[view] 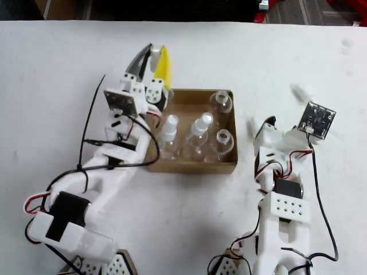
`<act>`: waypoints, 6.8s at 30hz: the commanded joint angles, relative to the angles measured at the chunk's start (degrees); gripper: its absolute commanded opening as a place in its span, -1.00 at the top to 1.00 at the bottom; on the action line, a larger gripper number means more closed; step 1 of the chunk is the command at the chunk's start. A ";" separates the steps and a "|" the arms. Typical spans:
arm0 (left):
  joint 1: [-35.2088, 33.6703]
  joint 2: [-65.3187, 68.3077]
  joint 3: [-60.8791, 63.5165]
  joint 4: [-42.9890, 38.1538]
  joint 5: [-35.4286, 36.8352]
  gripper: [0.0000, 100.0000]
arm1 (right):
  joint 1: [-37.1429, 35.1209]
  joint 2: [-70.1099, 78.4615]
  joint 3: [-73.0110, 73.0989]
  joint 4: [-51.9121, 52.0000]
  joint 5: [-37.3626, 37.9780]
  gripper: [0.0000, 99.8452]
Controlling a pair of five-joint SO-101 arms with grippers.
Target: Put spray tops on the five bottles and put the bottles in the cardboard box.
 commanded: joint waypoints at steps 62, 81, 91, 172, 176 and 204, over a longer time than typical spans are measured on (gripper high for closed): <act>-19.91 -71.08 25.49 85.63 -2.99 0.86 | 9.71 41.36 -68.04 46.64 32.09 0.62; -15.87 -71.16 26.99 87.74 -11.60 0.86 | -4.62 91.47 -126.33 85.23 41.93 0.62; -15.87 -71.34 28.92 84.22 -11.34 0.86 | -6.55 95.78 -120.97 83.91 41.76 0.62; -19.65 -71.43 29.63 82.29 -6.42 0.85 | -15.96 13.93 -41.67 -8.04 1.49 0.97; -19.65 -71.43 29.63 82.02 -6.42 0.86 | -15.34 14.55 -35.87 -15.16 1.49 0.97; -19.65 -71.43 29.63 81.93 -6.42 0.86 | -16.13 6.64 -22.86 -18.86 -1.32 0.97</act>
